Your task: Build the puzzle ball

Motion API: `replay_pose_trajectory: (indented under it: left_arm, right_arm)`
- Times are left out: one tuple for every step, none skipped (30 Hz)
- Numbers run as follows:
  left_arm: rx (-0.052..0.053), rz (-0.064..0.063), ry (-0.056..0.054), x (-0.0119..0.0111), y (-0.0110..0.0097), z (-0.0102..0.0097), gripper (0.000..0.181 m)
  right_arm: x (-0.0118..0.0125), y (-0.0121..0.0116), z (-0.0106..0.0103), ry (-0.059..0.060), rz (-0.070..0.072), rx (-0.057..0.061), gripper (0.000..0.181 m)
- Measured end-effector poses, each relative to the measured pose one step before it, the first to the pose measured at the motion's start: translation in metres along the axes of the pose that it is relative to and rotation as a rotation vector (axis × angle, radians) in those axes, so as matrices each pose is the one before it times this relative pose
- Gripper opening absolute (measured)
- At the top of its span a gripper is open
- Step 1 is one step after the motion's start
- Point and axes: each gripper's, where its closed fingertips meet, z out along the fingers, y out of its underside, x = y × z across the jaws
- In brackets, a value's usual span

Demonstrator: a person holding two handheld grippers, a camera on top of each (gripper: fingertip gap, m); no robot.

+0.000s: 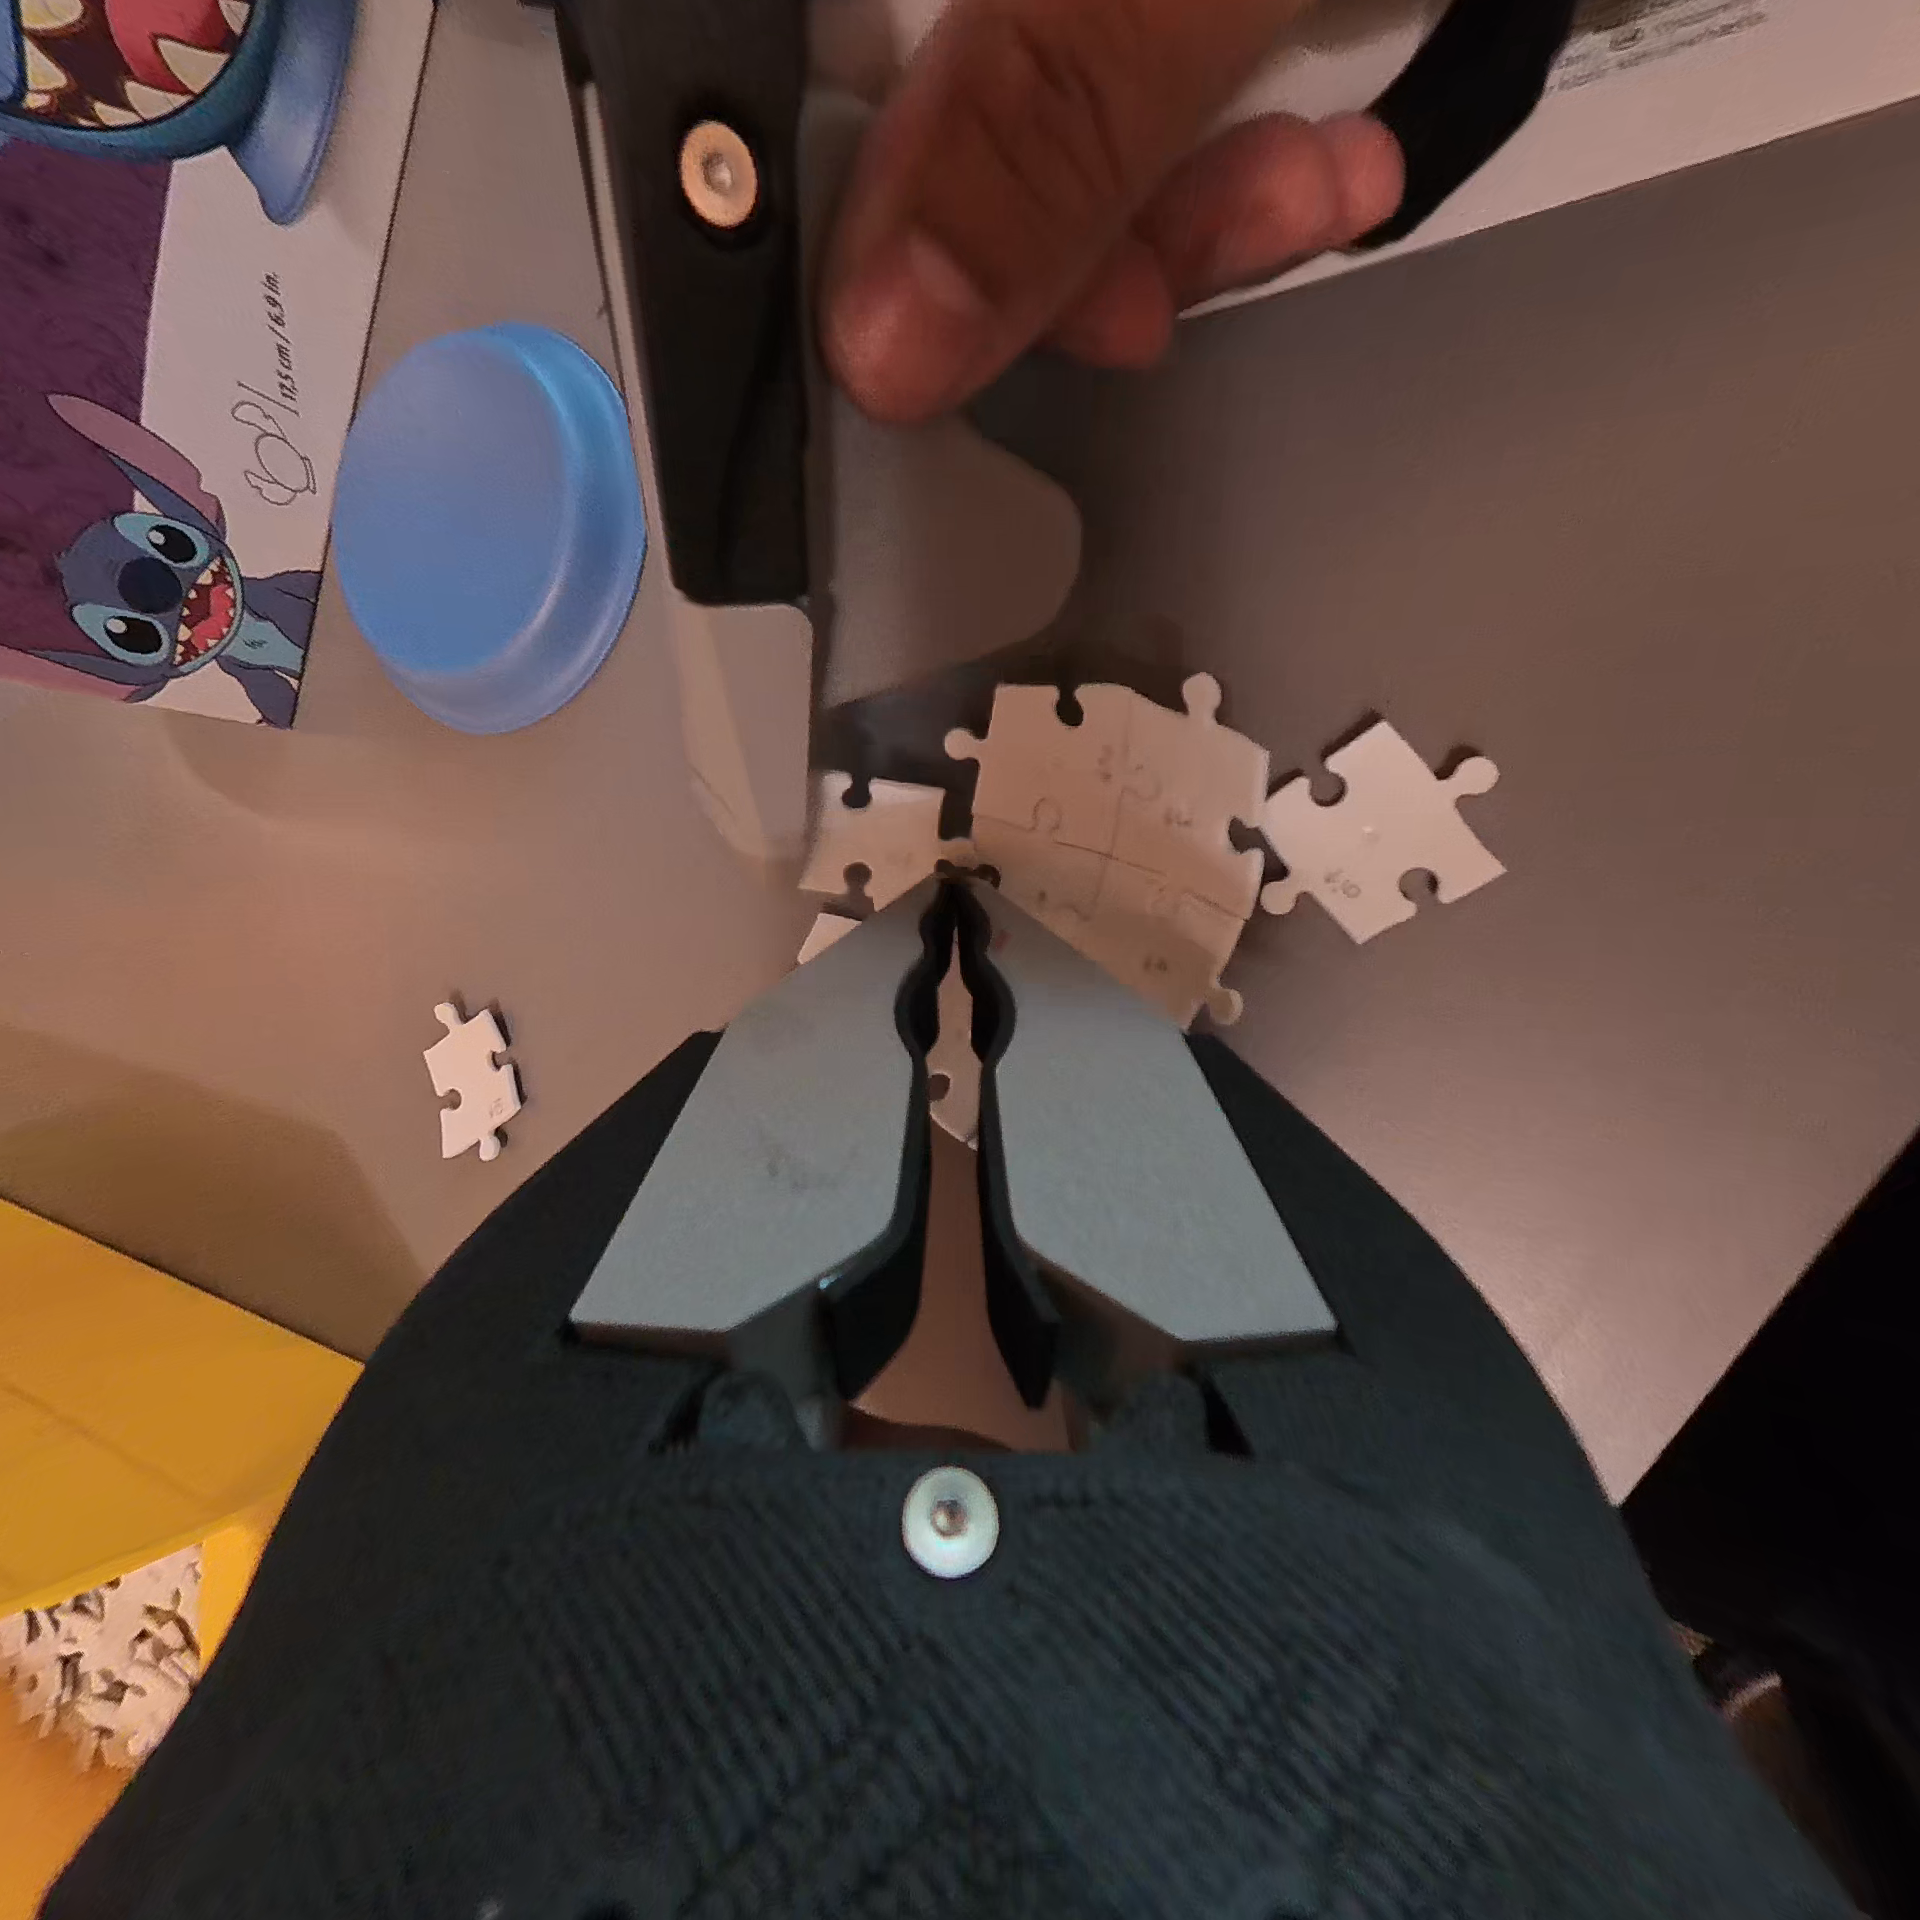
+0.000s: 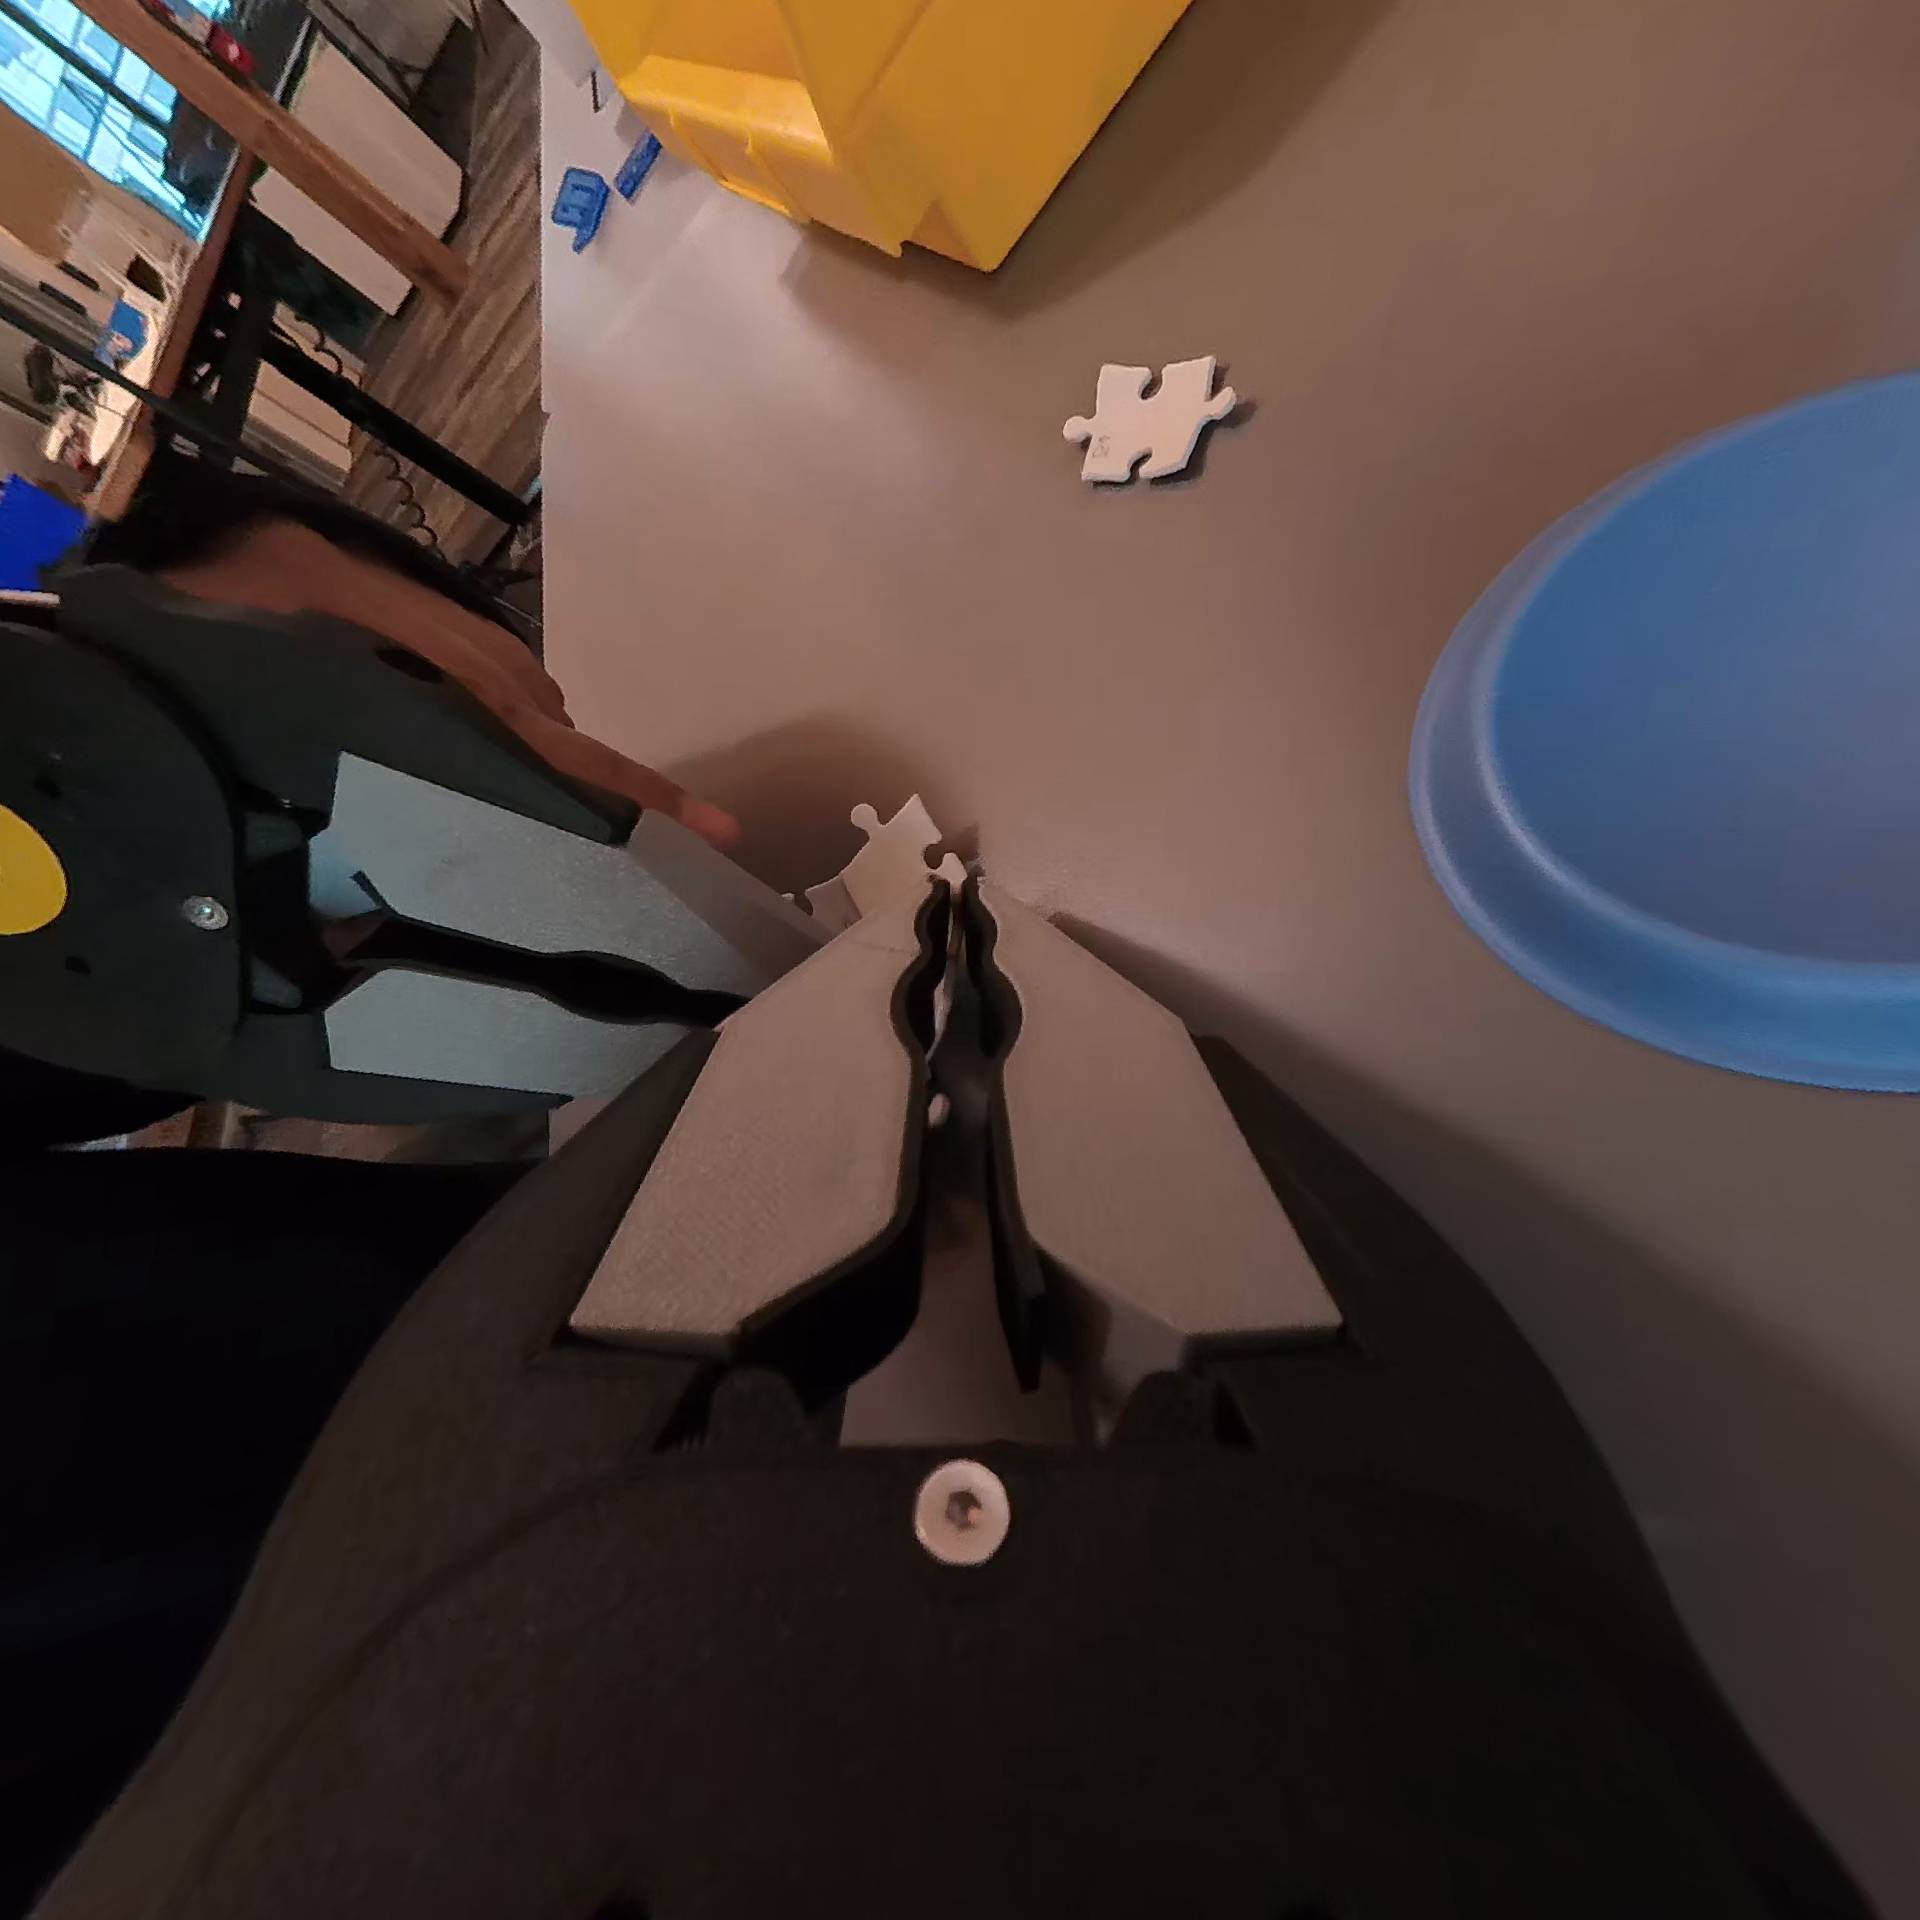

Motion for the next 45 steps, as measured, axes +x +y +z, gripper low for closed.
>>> replay_pose_trajectory:
  left_arm:
    - [0.0009,-0.0029,0.0036,0.00017,-0.00020,0.00008,0.000]
    - [0.0005,-0.0022,0.0046,0.00003,-0.00009,0.00000,0.000]
    - [0.0004,-0.0025,0.0044,-0.00001,-0.00010,0.00013,0.000]
    - [0.0007,-0.0022,0.0043,0.00010,-0.00016,0.00010,0.000]
    - [0.0007,-0.0013,0.0042,0.00021,-0.00025,0.00007,0.000]
    - [0.0001,-0.0008,0.0019,0.00003,-0.00002,0.00000,0.000]
    - [0.0008,-0.0009,-0.0008,-0.00008,-0.00012,0.00019,0.000]
    - [0.0024,-0.0021,-0.0036,-0.00025,-0.00024,0.00020,0.000]
    - [0.0035,-0.0043,-0.0053,-0.00055,-0.00030,0.00030,0.000]
    - [0.0038,-0.0062,-0.0069,-0.00067,-0.00022,0.00039,0.000]
    - [0.0038,-0.0077,-0.0064,-0.00054,-0.00002,0.00016,0.000]
    - [0.0052,-0.0102,-0.0049,-0.00021,0.00009,-0.00003,0.000]
    - [0.0058,-0.0122,-0.0071,-0.00041,0.00025,-0.00014,0.000]
    - [0.0057,-0.0137,-0.0104,-0.00060,0.00059,-0.00018,0.000]
    - [0.0072,-0.0123,-0.0113,-0.00047,0.00057,-0.00037,0.000]
    - [0.0101,-0.0117,-0.0112,-0.00010,0.00030,-0.00046,0.000]
    - [0.0097,-0.0127,-0.0093,0.00015,0.00029,-0.00044,0.000]
    - [0.0085,-0.0110,-0.0055,0.00065,0.00028,-0.00060,0.000]
    - [0.0055,-0.0091,-0.0046,0.00063,0.00028,-0.00052,0.000]
    - [0.0028,-0.0077,-0.0054,0.00052,0.00007,-0.00034,0.000]
    - [0.0012,-0.0035,-0.0057,0.00044,0.00000,-0.00034,0.000]
    - [-0.0002,-0.0036,-0.0062,0.00034,-0.00008,-0.00009,0.000]
    - [-0.0003,-0.0043,-0.0063,0.00018,-0.00029,0.00002,0.000]
    - [0.0012,-0.0017,-0.0058,0.00018,-0.00021,-0.00001,0.000]
    - [0.0010,-0.0046,-0.0064,-0.00011,-0.00005,0.00006,0.000]
    - [0.0024,-0.0074,-0.0062,-0.00006,0.00000,-0.00009,0.000]
    - [0.0043,-0.0069,-0.0065,-0.00011,-0.00009,-0.00010,0.000]
    - [0.0038,-0.0066,-0.0066,-0.00015,0.00015,-0.00015,0.000]
    - [0.0040,-0.0064,-0.0055,0.00002,-0.00001,-0.00019,0.000]
    - [0.0040,-0.0046,-0.0036,0.00002,0.00000,-0.00014,0.000]
    - [0.0039,-0.0040,-0.0022,0.00006,-0.00015,-0.00023,0.000]
    - [0.0012,-0.0047,-0.0014,-0.00015,0.00012,-0.00002,0.000]
    - [0.0018,-0.0042,-0.0008,-0.00009,0.00003,-0.00012,0.000]
    - [0.0024,-0.0029,-0.0021,-0.00029,-0.00011,0.00007,0.000]
    - [0.0020,-0.0019,-0.0068,-0.00089,0.00012,-0.00003,0.000]
    - [0.0048,-0.0003,-0.0121,-0.00125,-0.00036,-0.00043,0.000]
    - [0.0097,0.0005,-0.0161,-0.00157,-0.00117,-0.00143,0.000]
    - [0.0123,0.0021,-0.0097,-0.00036,-0.00189,-0.00235,0.000]
    - [0.0149,0.0038,0.0017,0.00146,-0.00241,-0.00300,0.000]
    - [0.0119,0.0021,0.0101,0.00257,-0.00208,-0.00278,0.000]
    - [-0.0035,0.0038,0.0241,0.00469,0.00025,-0.00166,0.000]
    - [-0.0203,0.0097,0.0278,0.00539,0.00297,0.00002,0.000]
    - [-0.0227,0.0180,0.0104,0.00301,0.00345,0.00129,0.000]
    - [-0.0202,0.0235,-0.0051,0.00070,0.00326,0.00209,0.000]
    - [-0.0042,0.0191,-0.0186,-0.00174,0.00043,0.00155,0.000]
  right_arm:
    - [-0.00023,0.00127,-0.00063,-0.0007,-0.0045,-0.0119,0.000]
    - [-0.00055,0.00198,0.00036,-0.0040,-0.0040,-0.0134,0.000]
    - [-0.00048,0.00234,0.00108,-0.0037,-0.0004,-0.0148,0.000]
    - [-0.00010,0.00157,0.00118,-0.0016,-0.0003,-0.0096,0.000]
    - [0.00003,0.00071,0.00057,0.0003,-0.0011,-0.0040,0.000]
    - [0.00008,0.00011,-0.00003,0.0009,-0.0005,0.0000,0.000]
    - [0.00040,-0.00027,-0.00007,0.0026,0.0018,0.0023,0.000]
    - [0.00077,-0.00131,-0.00027,0.0061,0.0034,0.0097,0.000]
    - [0.00066,-0.00194,-0.00029,0.0061,0.0031,0.0151,0.000]
    - [0.00049,-0.00127,-0.00021,0.0052,0.0040,0.0117,0.000]
    - [0.00046,-0.00081,-0.00003,0.0047,0.0030,0.0084,0.000]
    - [0.00052,-0.00089,-0.00024,0.0067,0.0032,0.0097,0.000]
    - [0.00056,-0.00105,-0.00042,0.0059,0.0034,0.0116,0.000]
    - [0.00010,-0.00106,-0.00050,0.0033,0.0031,0.0118,0.000]
    - [-0.00019,-0.00074,-0.00042,0.0003,0.0036,0.0108,0.000]
    - [-0.00015,-0.00069,-0.00046,-0.0003,0.0058,0.0111,0.000]
    - [-0.00008,-0.00095,-0.00055,-0.0011,0.0089,0.0124,0.000]
    - [-0.00044,-0.00101,-0.00055,-0.0047,0.0109,0.0133,0.000]
    - [-0.00140,-0.00104,-0.00037,-0.0105,0.0118,0.0123,0.000]
    - [-0.00202,-0.00066,0.00002,-0.0135,0.0099,0.0080,0.000]
    - [-0.00122,0.00070,0.00061,-0.0069,0.0061,-0.0008,0.000]
    - [-0.00011,0.00123,0.00098,0.0016,0.0008,-0.0044,0.000]
    - [0.00015,0.00114,0.00086,0.0061,-0.0037,-0.0055,0.000]
    - [0.00011,0.00110,0.00056,0.0063,-0.0047,-0.0050,0.000]
    - [0.00015,0.00119,0.00032,0.0051,-0.0014,-0.0053,0.000]
    - [0.00012,0.00135,0.00044,0.0021,0.0016,-0.0060,0.000]
    - [-0.00021,0.00116,0.00042,-0.0012,0.0022,-0.0054,0.000]
    - [0.00012,0.00072,0.00021,0.0002,0.0008,-0.0027,0.000]
    - [0.00020,0.00023,0.00020,0.0022,-0.0010,-0.0006,0.000]
    - [0.00004,0.00044,0.00025,0.0014,-0.0015,-0.0026,0.000]
    - [-0.00008,0.00048,0.00047,0.0007,-0.0015,-0.0029,0.000]
    - [-0.00019,0.00008,0.00012,0.0006,-0.0015,0.0004,0.000]
    - [0.00009,-0.00005,0.00013,0.0009,-0.0007,0.0003,0.000]
    - [0.00001,0.00004,0.00006,0.0000,0.0007,0.0002,0.000]
    - [0.00014,0.00005,-0.00004,-0.0003,0.0015,0.0002,0.000]
    - [0.00021,0.00009,0.00015,0.0008,0.0015,-0.0010,0.000]
    - [0.00018,0.00045,0.00022,0.0008,0.0004,-0.0029,0.000]
    - [-0.00008,0.00031,0.00030,0.0001,-0.0014,-0.0025,0.000]
    - [-0.00006,0.00016,0.00002,0.0006,-0.0022,-0.0005,0.000]
    - [-0.00009,-0.00002,0.00010,0.0003,-0.0013,-0.0001,0.000]
    - [-0.00010,0.00009,0.00006,-0.0003,-0.0003,-0.0007,0.000]
    - [0.00000,0.00013,0.00001,-0.0003,0.0003,-0.0005,0.000]
    - [-0.00005,0.00005,0.00004,0.0001,-0.0002,0.0000,0.000]
    - [-0.00017,0.00005,0.00001,-0.0002,-0.0011,-0.0001,0.000]
    - [-0.00046,0.00006,0.00007,-0.0014,-0.0004,0.0001,0.000]
